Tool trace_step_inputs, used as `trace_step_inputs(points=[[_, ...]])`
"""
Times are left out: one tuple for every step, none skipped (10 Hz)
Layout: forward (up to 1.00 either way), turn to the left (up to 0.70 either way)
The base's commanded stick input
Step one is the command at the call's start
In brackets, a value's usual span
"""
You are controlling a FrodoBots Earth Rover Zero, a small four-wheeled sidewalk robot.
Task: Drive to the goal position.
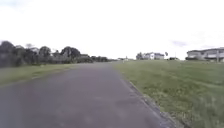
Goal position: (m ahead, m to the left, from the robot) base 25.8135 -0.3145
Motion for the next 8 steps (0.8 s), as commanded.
trace_step_inputs(points=[[0.7, 0.35], [0.7, 0.35], [0.7, 0.35], [0.7, 0.35], [0.7, 0.35], [0.7, 0.35], [0.7, 0.35], [0.7, 0.19]])
